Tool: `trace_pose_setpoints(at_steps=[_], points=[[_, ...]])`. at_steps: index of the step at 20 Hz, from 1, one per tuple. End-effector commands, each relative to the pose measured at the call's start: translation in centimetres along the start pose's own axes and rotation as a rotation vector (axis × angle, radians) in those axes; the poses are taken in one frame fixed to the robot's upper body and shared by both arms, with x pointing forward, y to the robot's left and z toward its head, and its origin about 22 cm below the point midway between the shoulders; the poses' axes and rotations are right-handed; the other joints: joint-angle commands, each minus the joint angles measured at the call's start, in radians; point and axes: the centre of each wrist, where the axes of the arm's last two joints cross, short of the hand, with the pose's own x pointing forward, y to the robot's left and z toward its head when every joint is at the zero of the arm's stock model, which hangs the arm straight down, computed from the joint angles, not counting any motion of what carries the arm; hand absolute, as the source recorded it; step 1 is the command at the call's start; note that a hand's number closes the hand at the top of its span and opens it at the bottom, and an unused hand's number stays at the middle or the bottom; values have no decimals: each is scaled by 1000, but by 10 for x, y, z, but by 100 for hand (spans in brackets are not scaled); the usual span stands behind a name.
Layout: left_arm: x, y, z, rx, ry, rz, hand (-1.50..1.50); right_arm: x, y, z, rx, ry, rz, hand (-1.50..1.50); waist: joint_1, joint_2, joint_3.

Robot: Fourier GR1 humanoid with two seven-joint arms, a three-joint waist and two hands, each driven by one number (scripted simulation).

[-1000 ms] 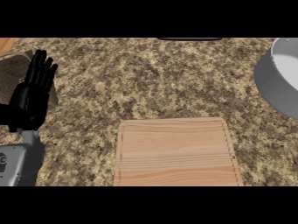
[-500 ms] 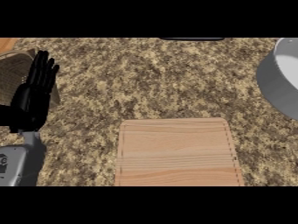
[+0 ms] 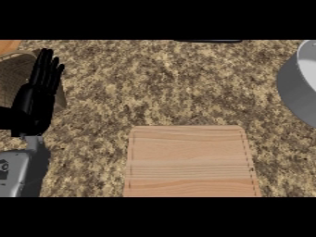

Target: Pick the pear from the cutting board and place it in the pot

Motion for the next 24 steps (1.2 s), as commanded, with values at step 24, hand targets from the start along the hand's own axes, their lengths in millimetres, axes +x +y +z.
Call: trace_pose_setpoints(at_steps=[24], points=[[-6, 3, -6, 4, -5, -7, 0, -44, -38, 20, -228, -48, -734, -150, -7, 5, 2]])
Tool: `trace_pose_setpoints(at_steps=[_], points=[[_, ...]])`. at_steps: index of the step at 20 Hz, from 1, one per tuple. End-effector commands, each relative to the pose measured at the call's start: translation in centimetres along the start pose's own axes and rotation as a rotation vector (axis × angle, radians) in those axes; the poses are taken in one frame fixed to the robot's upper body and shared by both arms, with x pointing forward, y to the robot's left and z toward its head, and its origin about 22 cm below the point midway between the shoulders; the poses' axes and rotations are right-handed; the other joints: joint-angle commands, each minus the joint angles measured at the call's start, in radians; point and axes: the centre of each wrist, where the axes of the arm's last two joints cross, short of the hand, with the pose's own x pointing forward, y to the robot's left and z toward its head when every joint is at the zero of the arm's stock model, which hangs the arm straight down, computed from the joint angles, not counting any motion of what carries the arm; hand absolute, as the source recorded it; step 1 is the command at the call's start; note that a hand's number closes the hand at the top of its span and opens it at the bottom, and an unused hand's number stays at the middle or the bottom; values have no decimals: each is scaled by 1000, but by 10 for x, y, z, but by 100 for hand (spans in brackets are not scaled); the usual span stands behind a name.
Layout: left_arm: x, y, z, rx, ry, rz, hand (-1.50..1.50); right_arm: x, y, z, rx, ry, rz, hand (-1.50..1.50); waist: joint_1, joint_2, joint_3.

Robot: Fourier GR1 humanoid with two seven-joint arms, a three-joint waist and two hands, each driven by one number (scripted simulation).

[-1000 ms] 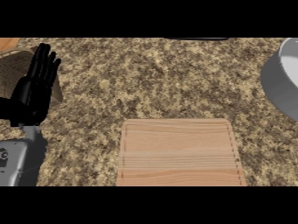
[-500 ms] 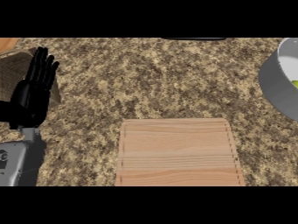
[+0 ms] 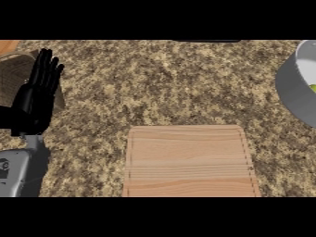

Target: Pick the pear from the cutting board and place it in the pot

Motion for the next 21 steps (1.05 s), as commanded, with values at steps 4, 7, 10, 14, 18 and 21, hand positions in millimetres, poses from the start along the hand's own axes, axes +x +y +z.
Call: trace_pose_setpoints(at_steps=[4, 7, 10, 14, 18, 21], points=[[3, 2, 3, 4, -11, -1, 0, 11, -52, 13, -109, -27, -122, -150, 14, 4, 2], [5, -11, -1, -15, 2, 14, 0, -1, -73, 36, -112, -20, -115, -150, 6, 6, 4], [8, 14, -7, -3, -13, 6, 0, -4, -84, 47, -159, -29, -124, -150, 11, 12, 6], [-3, -4, 6, -23, 1, 1, 0, -1, -112, 65, -162, -27, -130, -150, 8, 11, 8], [4, -3, -1, -3, -15, 15, 0, 0, -125, 76, -143, -11, -97, -150, 6, 11, 9], [2, 5, -1, -9, -4, 3, 0, -8, -123, 82, -179, -34, -105, -150, 8, 13, 11]])
